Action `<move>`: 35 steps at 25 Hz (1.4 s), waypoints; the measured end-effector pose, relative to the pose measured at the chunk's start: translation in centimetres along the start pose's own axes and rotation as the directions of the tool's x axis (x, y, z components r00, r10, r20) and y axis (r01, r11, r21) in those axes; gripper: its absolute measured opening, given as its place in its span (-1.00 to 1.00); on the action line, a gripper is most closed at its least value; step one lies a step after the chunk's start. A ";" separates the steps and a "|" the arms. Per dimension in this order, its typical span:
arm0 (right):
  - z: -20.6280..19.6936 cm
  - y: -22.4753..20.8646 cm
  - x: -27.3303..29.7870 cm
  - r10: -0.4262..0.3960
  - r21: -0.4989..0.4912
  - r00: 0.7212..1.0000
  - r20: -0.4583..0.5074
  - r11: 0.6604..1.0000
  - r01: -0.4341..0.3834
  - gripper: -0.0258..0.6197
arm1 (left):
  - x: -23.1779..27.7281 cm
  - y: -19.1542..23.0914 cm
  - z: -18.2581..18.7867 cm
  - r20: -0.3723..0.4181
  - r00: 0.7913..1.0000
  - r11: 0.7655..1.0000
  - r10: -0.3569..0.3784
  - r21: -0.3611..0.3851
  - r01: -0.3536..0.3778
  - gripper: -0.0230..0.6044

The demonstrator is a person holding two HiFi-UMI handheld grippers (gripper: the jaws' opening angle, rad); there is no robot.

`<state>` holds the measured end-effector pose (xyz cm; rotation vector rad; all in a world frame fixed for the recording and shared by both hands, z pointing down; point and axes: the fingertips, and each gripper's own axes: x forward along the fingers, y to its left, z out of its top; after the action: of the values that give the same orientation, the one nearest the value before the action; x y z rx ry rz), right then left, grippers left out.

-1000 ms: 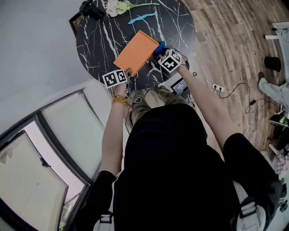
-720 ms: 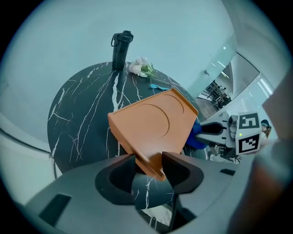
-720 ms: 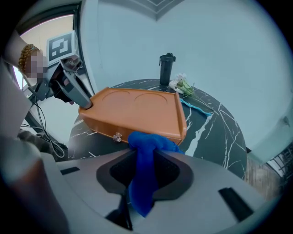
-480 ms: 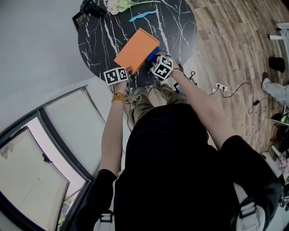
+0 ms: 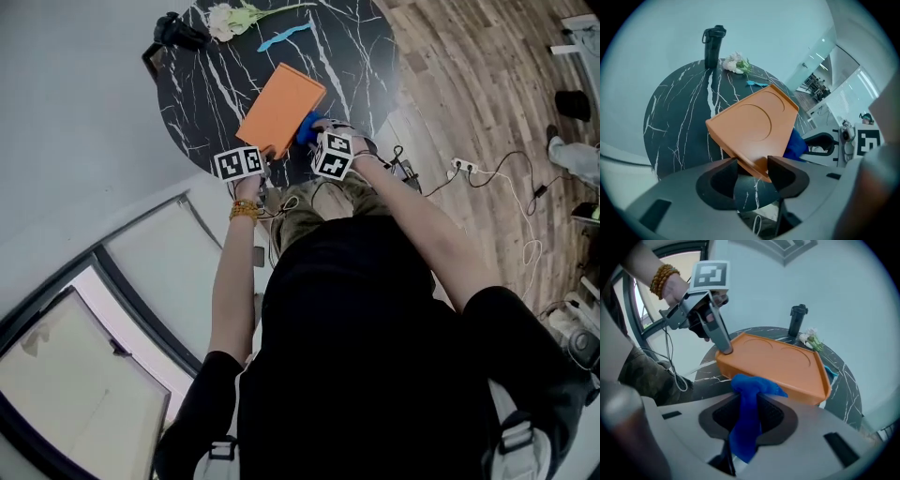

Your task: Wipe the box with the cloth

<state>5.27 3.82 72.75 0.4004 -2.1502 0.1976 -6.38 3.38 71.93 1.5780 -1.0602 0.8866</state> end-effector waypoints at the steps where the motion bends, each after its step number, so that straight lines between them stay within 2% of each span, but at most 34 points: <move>1: 0.3 0.8 0.4 0.005 -0.014 1.000 -0.008 1.000 -0.005 -0.65 | -0.1 0.2 0.2 -0.003 1.000 1.000 -0.001 0.023 0.001 -0.28; 5: 0.5 2.3 2.6 -0.032 0.013 0.997 -0.077 0.999 0.033 -0.65 | -0.5 1.3 1.0 0.014 0.998 0.998 -0.059 0.002 0.059 -0.28; 10: 0.8 2.4 3.6 -0.074 0.131 0.990 -0.120 0.987 0.089 -0.65 | 0.4 1.4 1.2 -0.080 0.988 0.988 -0.133 0.063 0.138 -0.21; 16: 1.1 2.6 4.0 -0.145 0.203 0.974 -0.171 0.963 0.179 -0.65 | 1.0 1.3 0.7 -0.133 0.947 0.956 -0.294 -0.042 0.291 -0.19; 21: 1.4 3.1 4.5 -0.193 0.220 0.956 -0.219 0.945 0.241 -0.65 | 1.3 1.3 0.7 -0.153 0.933 0.946 -0.325 -0.044 0.322 -0.16; 29: 3.0 6.6 5.6 -0.175 0.232 0.951 -0.253 0.944 0.236 -0.65 | 1.3 1.3 0.5 -0.154 0.922 0.934 -0.356 -0.056 0.352 -0.16; 32: 3.8 8.1 5.9 -0.144 0.252 0.960 -0.239 0.946 0.205 -0.65 | 1.4 1.3 0.5 -0.154 0.917 0.929 -0.369 -0.065 0.363 -0.16; 35: 4.9 9.7 5.6 -0.085 0.294 0.977 -0.196 0.945 0.141 -0.65 | 1.5 1.4 0.5 -0.149 0.912 0.924 -0.383 -0.071 0.376 -0.15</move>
<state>-4.97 10.26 74.62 0.6582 -1.9135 0.4883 -7.13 2.42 73.61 1.5784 -0.6224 0.7042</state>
